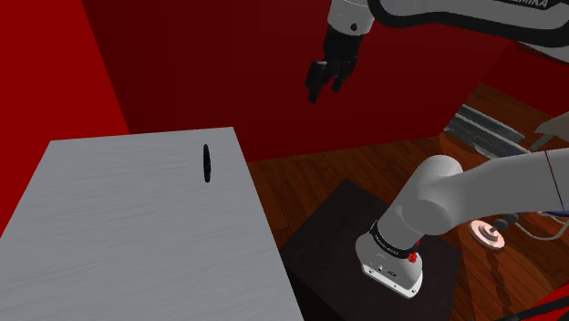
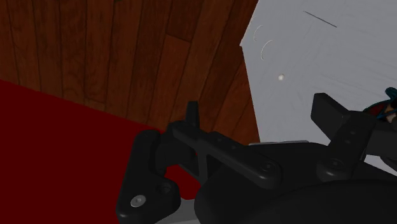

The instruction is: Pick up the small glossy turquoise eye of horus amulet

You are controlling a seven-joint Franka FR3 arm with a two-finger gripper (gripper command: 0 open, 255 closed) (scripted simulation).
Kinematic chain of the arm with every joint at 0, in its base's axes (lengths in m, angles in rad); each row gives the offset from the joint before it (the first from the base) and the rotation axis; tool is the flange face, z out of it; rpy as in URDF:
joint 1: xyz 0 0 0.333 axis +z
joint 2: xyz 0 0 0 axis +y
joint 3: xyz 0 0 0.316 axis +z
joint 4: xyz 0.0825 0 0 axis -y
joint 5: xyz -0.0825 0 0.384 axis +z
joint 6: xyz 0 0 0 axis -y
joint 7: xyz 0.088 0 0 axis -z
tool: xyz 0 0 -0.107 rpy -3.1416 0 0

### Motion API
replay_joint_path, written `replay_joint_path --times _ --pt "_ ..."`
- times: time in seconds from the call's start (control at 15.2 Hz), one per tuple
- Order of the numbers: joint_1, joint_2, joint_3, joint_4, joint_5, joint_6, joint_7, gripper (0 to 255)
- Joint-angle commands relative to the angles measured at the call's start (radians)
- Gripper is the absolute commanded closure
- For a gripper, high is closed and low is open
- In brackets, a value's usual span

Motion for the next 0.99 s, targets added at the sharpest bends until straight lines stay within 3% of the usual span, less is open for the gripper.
replay_joint_path --times 0.0,0.53,0.92 --pt "0.001 0.022 0.034 -0.026 0.029 0.042 0.066 0" --pt "-0.005 0.218 0.18 0.006 0.114 0.193 0.324 0" --pt "-0.02 0.414 0.282 0.09 0.125 0.301 0.52 0"
